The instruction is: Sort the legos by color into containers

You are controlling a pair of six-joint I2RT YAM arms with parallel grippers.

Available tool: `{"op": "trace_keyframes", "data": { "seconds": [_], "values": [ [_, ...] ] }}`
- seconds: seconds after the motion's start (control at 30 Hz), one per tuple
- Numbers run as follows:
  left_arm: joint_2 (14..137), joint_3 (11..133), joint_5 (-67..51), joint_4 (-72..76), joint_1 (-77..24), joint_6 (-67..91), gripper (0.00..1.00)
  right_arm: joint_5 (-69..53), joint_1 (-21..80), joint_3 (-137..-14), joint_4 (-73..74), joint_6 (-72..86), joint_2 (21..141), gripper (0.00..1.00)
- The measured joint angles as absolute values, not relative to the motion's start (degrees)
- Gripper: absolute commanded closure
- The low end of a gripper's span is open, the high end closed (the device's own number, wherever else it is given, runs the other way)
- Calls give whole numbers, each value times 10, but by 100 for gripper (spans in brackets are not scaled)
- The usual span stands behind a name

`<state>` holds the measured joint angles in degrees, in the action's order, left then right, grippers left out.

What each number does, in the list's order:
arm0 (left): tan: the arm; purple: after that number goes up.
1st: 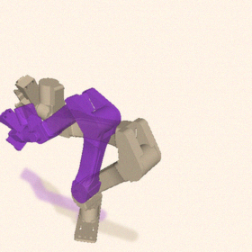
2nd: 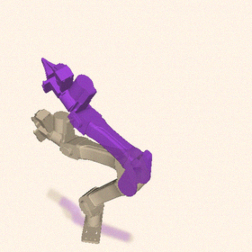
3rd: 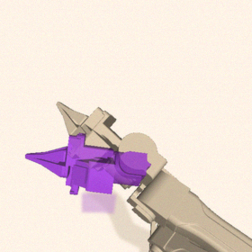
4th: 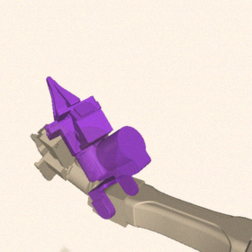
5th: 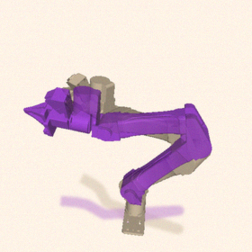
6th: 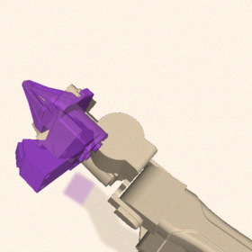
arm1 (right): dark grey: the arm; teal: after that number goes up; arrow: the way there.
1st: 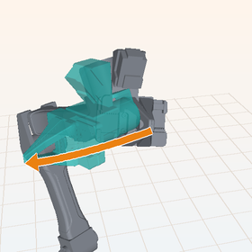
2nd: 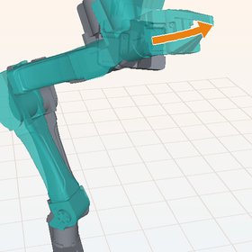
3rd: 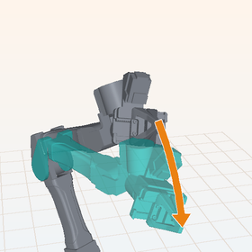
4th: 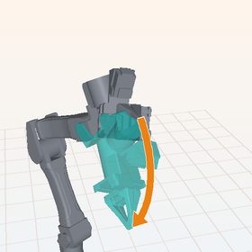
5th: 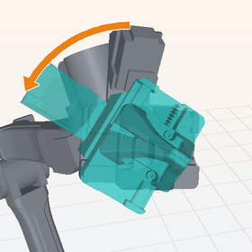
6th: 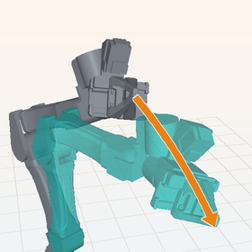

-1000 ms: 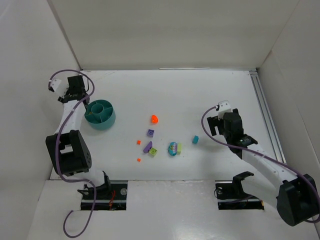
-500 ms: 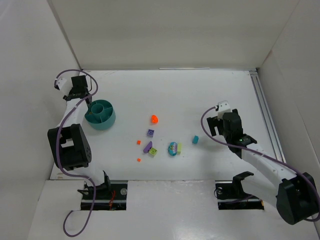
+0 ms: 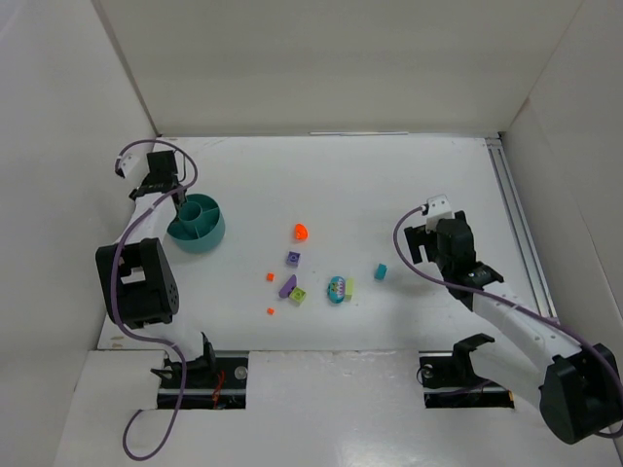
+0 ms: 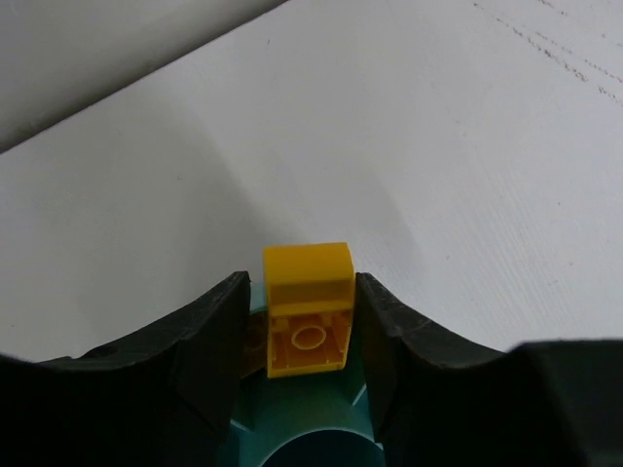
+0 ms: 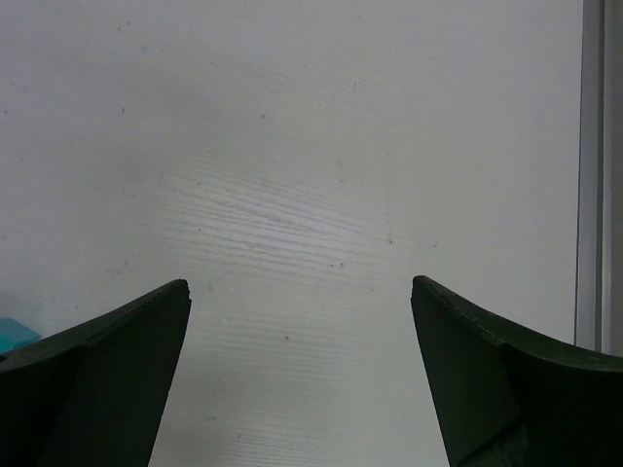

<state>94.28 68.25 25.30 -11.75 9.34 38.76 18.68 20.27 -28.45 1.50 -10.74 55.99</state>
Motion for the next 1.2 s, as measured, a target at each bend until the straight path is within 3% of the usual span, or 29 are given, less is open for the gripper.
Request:
{"op": "trace_keyframes", "data": {
  "seconds": [0.3,0.43,0.47,0.57,0.83,1.03,1.2],
  "values": [
    [908,661,251,-118,87,382,34,190,203,-284,16,-107,553,0],
    [879,660,245,-119,83,378,18,190,203,-284,18,-109,540,0],
    [870,660,240,-118,82,374,10,190,203,-284,18,-109,537,0],
    [815,650,227,-108,64,361,1,189,203,-284,19,-110,529,0],
    [673,584,158,-32,-133,332,1,149,204,-285,28,-106,527,0],
    [722,568,145,-23,-338,307,1,129,242,-286,47,-88,527,0],
    [747,529,149,-41,-407,314,1,129,311,-291,57,-54,532,2]
  ]
}}
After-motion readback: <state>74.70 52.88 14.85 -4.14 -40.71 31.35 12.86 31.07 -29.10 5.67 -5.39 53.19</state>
